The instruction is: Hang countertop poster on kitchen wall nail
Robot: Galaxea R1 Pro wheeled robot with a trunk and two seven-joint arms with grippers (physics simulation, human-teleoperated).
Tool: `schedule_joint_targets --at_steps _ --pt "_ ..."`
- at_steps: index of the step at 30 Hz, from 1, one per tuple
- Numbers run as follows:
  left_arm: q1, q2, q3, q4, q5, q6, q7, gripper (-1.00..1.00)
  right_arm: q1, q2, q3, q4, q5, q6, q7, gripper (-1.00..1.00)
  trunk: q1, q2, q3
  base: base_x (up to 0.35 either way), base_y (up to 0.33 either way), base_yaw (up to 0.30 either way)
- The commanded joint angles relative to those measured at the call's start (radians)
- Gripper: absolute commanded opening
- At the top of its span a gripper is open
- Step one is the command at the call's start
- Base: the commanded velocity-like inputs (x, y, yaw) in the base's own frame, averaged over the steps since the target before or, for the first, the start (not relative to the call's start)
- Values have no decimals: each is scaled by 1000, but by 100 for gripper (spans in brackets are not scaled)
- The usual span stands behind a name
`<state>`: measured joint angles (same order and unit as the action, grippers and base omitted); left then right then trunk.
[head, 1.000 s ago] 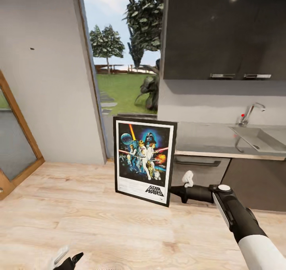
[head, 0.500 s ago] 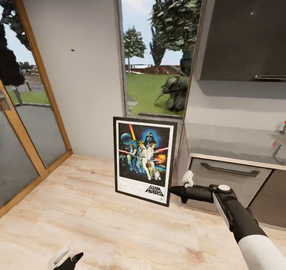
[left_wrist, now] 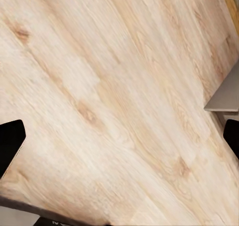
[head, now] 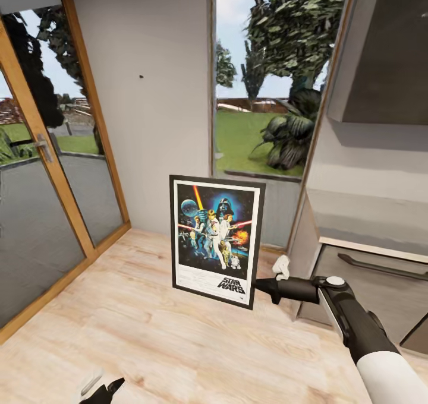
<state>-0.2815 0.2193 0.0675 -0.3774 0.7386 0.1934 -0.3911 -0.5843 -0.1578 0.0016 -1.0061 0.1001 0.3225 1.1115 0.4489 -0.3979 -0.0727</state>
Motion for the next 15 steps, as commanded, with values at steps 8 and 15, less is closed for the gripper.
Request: schedule_joint_targets --at_steps 8,15 --pt "-1 0 5 0 8 11 -4 100 -1 0 0 -2 1 12 5 -100 1 -2 10 234 229 5" --pt "-1 0 5 0 8 11 -4 100 -1 0 0 -1 1 12 5 -100 1 -2 19 241 227 0"
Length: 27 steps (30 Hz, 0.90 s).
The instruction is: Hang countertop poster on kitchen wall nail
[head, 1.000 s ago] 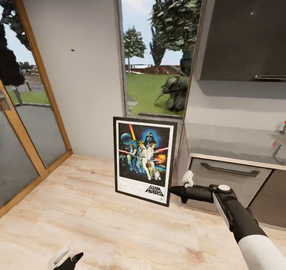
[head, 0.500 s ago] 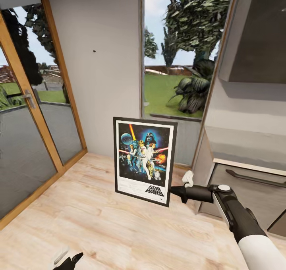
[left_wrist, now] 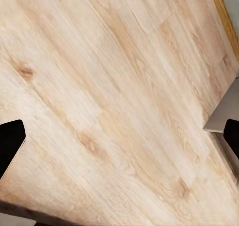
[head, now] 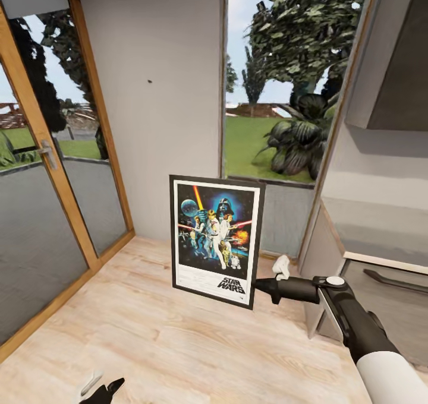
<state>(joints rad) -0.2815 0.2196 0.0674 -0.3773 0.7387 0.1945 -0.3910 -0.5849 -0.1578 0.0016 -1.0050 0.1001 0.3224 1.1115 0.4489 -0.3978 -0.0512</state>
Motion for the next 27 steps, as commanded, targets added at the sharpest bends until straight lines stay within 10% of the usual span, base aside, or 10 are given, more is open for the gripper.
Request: schedule_joint_targets --at_steps 1,27 --pt "-1 0 5 0 8 10 -4 100 -1 0 0 -2 1 12 5 -100 1 -2 -2 242 227 0" --pt "-1 0 6 0 8 11 -5 100 0 0 0 -1 1 11 5 -100 1 -2 0 241 254 0"
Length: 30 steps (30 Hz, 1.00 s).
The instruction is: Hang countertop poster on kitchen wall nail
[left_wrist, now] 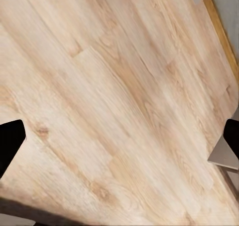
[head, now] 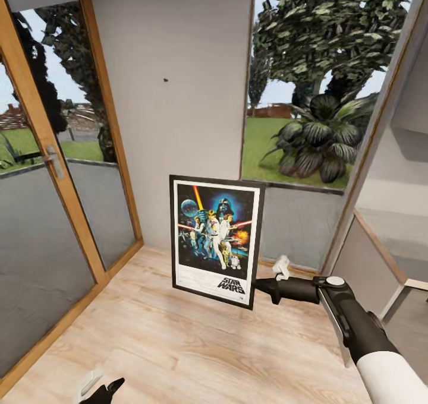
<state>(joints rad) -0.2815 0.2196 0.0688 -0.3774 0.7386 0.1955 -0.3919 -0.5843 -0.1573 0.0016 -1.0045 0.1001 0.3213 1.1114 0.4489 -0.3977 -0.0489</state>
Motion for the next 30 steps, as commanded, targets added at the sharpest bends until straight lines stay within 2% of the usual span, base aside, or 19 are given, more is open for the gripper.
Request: schedule_joint_targets --at_steps 1,30 --pt "-1 0 5 0 8 10 -4 100 -1 0 0 -2 1 12 5 -100 1 -2 -2 237 281 0" --pt "-1 1 5 0 8 10 -5 100 -1 1 0 -2 1 13 5 -100 1 -2 -2 237 282 0"
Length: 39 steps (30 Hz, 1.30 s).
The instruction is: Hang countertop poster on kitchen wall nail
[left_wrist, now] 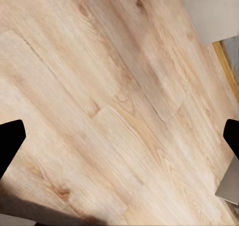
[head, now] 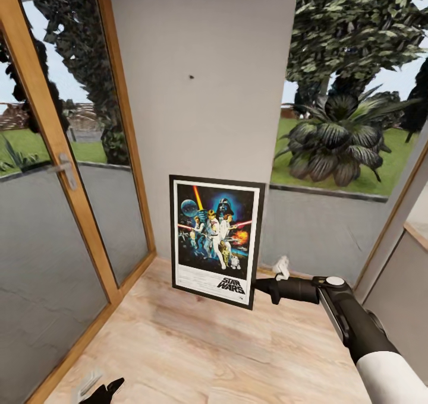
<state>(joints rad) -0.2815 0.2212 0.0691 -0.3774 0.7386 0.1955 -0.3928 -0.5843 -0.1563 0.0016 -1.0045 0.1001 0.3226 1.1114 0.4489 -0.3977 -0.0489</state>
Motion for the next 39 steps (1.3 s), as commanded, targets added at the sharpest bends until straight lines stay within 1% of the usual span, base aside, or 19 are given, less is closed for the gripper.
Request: schedule_joint_targets --at_steps 1,11,27,39 --pt "-1 0 5 0 8 10 -4 100 -1 0 0 -2 1 12 5 -100 1 -2 -2 236 283 0" --pt "-1 1 5 0 8 11 -4 100 -1 0 0 -2 1 12 5 -100 1 -2 -2 235 284 -40" --pt "-1 1 5 0 8 12 -6 100 -1 0 0 -2 1 13 5 -100 1 -2 -2 227 290 -238" --pt "-1 7 5 0 8 12 -6 100 -1 0 0 -1 1 13 5 -100 1 -2 -2 202 305 -24"
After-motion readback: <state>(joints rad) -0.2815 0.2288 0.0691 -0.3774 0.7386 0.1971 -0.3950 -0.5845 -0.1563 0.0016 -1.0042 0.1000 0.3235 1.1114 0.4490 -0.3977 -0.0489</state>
